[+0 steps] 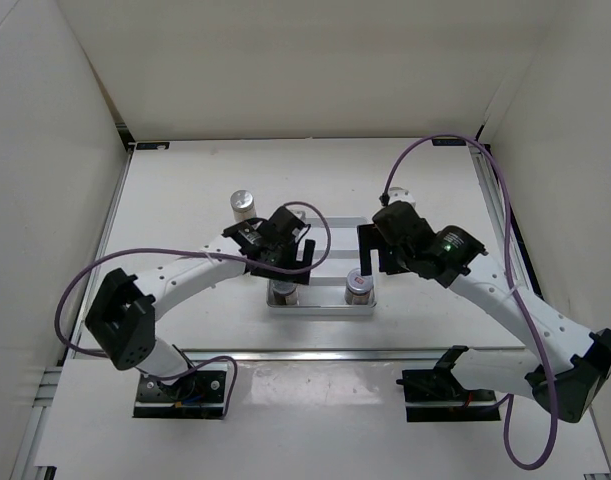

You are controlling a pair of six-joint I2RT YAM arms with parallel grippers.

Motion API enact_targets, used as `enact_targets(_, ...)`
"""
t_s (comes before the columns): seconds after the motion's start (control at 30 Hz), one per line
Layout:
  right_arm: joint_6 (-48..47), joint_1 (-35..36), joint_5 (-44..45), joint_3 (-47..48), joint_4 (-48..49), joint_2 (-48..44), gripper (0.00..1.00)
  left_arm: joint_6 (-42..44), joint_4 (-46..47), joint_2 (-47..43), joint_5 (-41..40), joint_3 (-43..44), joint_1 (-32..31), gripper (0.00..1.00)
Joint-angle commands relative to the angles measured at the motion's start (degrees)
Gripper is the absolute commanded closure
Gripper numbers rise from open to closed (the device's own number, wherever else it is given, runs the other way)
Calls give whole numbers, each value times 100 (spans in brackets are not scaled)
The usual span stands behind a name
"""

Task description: Organize the condiment bottles

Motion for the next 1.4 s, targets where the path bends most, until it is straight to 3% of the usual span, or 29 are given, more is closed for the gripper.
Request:
enact_targets(0.0, 87, -12, 283, -84, 117, -87, 0, 257, -220, -662, -470, 910, -76, 0)
enact_targets(0.17, 77, -389, 283, -145, 118, -87, 0, 608, -222, -1795, -1418, 1377, -77, 0)
enact_targets(0.27, -132, -977, -41, -356, 240, -166, 0, 1004, -222, -2384, -2018, 1202, 404, 0)
enact_targets(0.4, -572, -1671, -236, -322, 364, -228, 0, 1644, -222, -2859, -2124, 588, 1127, 0)
enact_targets(0.6, -854, -2375, -648, 12, 496, 509, 0, 1760, 138, -3203, -2185, -483, 2050, 0)
enact_targets(0.73, -854, -2587, -1158, 206, 680, 1037, 0, 1647, 595, -3457, -2273, -1117, 2262, 0)
enact_targets(0.97, -906, -2587, -1273, 259, 1120, 1617, 0, 1593, 596, -3458, -2221, -1119, 2446, 0)
enact_targets(1.3, -959, -2587, -1273, 154, 1225, 2013, 30, 1593, 596, -3299, -2221, -1119, 2446, 0)
enact_targets(1.37, -907, -2587, -1273, 154, 1278, 2127, 44, 1593, 596, -3299, -2221, -1119, 2446, 0)
